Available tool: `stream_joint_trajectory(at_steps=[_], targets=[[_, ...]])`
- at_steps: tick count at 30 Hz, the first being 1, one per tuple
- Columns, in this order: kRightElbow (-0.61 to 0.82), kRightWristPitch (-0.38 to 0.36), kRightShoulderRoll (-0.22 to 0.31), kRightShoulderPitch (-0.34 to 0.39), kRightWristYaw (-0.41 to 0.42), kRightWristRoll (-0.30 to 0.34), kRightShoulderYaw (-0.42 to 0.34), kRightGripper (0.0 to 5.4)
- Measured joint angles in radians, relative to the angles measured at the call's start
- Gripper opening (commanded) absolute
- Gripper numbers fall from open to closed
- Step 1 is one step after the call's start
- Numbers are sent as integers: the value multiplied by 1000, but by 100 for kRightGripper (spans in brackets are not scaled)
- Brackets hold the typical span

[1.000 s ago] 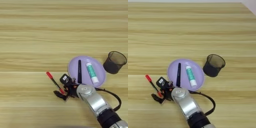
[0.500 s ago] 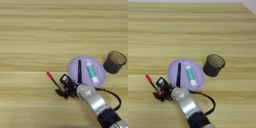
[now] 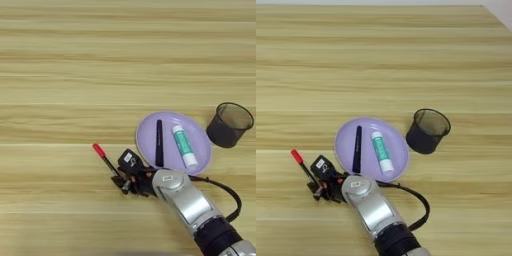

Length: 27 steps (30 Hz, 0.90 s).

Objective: Move the objects on the table

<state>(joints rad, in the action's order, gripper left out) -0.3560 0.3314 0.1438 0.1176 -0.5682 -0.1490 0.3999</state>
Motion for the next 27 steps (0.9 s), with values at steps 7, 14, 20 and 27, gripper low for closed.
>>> stream_joint_trajectory(at_steps=[7, 14, 20, 27], targets=[[0, 6, -1, 1, -11, 3, 2, 63], [0, 8, -2, 1, -12, 6, 2, 44], [0, 8, -2, 1, -12, 6, 2, 44], [3, 8, -2, -1, -9, 6, 2, 44]])
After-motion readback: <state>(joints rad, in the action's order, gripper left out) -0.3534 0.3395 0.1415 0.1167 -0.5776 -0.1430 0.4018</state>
